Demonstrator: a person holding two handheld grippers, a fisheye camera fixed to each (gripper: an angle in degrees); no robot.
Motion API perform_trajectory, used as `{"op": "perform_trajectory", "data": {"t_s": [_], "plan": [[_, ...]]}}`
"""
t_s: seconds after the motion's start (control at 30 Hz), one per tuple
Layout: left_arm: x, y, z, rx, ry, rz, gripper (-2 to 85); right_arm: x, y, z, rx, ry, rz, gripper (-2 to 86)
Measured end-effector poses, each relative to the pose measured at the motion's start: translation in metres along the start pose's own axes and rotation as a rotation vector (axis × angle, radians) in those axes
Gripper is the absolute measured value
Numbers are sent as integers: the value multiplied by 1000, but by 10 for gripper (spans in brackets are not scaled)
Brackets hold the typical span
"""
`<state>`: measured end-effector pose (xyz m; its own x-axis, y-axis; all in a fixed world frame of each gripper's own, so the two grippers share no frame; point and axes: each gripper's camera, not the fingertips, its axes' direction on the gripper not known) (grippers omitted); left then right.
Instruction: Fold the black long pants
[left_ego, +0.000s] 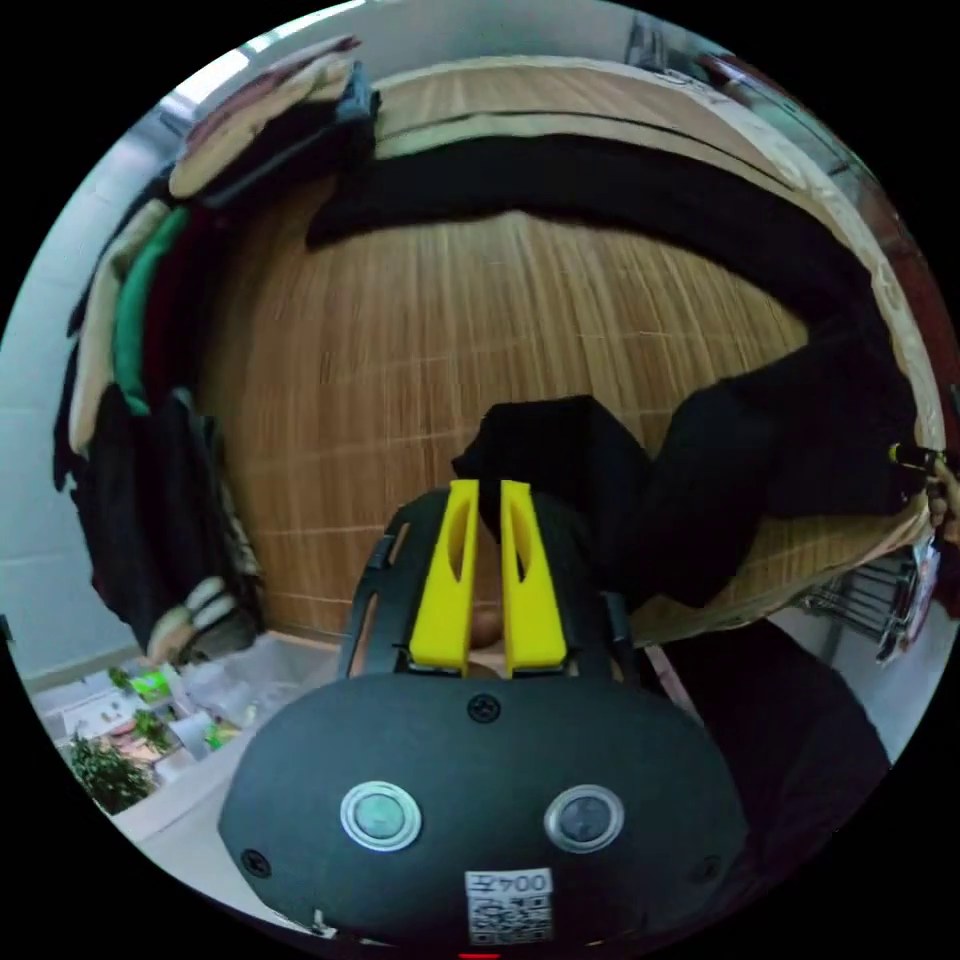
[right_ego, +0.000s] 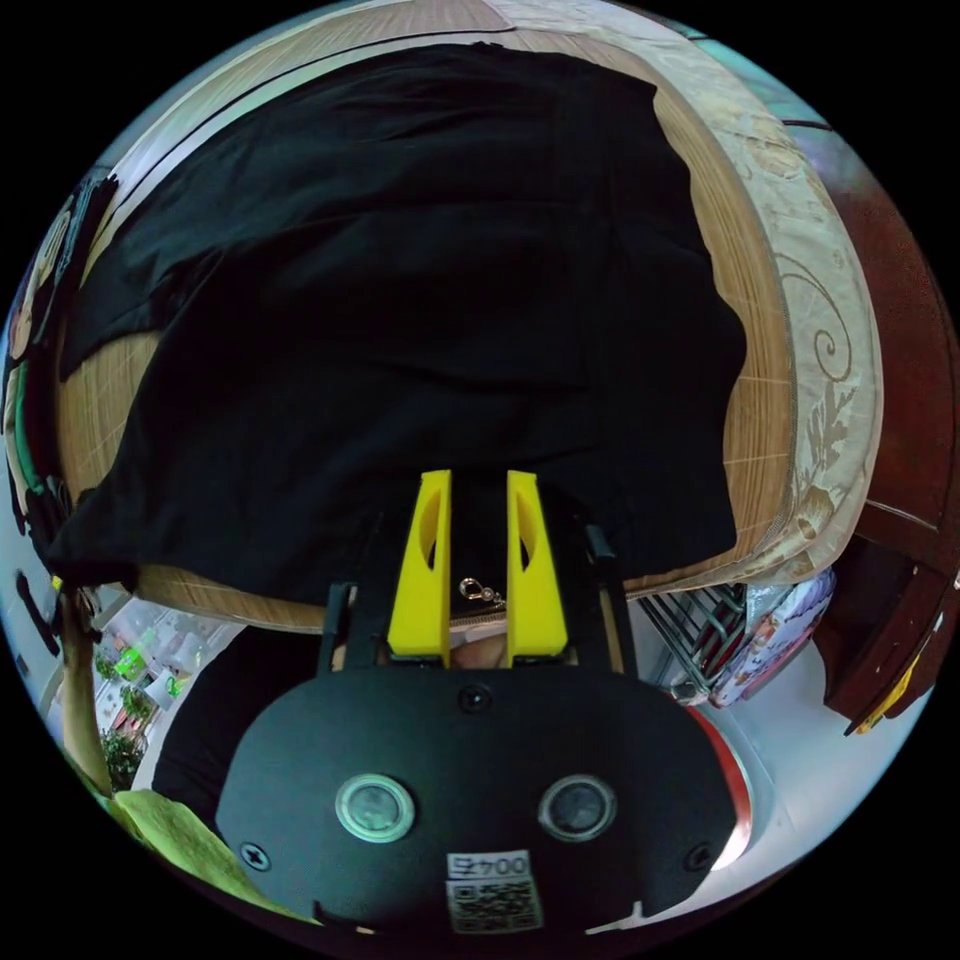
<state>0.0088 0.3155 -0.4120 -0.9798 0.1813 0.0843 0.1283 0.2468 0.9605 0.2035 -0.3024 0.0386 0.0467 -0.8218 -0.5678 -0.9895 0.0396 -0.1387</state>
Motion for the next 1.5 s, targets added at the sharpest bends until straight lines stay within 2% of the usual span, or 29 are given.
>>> {"op": "perform_trajectory", "data": {"t_s": [0.1, 0.17, 0.23, 0.3, 0.47, 0.53, 0.57, 0.7, 0.8, 0.87, 0.97, 1.17, 1.3, 1.5], "plan": [[-61, 8, -79, 140, -98, -89, 27, 1, -2, 1, 0, 11, 0, 91], [-114, 25, -111, 183, -193, -142, 20, 3, -3, 2, 5, 12, 1, 90], [-163, 47, -122, 214, -214, -152, 16, 6, -3, 2, 16, 5, 10, 88], [-214, 62, -89, 127, -186, -109, 11, 7, -3, 2, 24, 3, 11, 89], [-294, 61, 3, -152, -215, -191, 7, 14, -1, 2, 32, -17, 9, 87], [-311, 56, 5, -145, -155, -243, 6, 18, -1, 2, 31, -32, 5, 82], [-316, 53, -2, -94, -68, -275, 6, 19, 0, 1, 30, -35, 3, 74], [-274, 46, -13, 18, 214, -220, 6, 35, 15, -15, 90, -96, -6, 27], [-201, 41, -2, 40, 348, -92, 5, 72, 48, -29, 218, -122, 159, 31], [-152, 35, 8, 49, 375, -19, 5, 99, 67, -27, 238, -170, 278, 35], [-73, 17, 24, 62, 354, 111, 5, 119, 83, -21, 253, -185, 321, 38], [28, -21, 63, 91, 174, 286, 5, 75, 32, -12, 235, 46, 2, 43], [47, -21, 116, -26, 210, 258, 5, 58, 25, 3, 201, 223, -267, 47], [75, 0, 128, -40, 265, 247, 4, 107, 41, 1, 137, 98, -147, 50]]}}
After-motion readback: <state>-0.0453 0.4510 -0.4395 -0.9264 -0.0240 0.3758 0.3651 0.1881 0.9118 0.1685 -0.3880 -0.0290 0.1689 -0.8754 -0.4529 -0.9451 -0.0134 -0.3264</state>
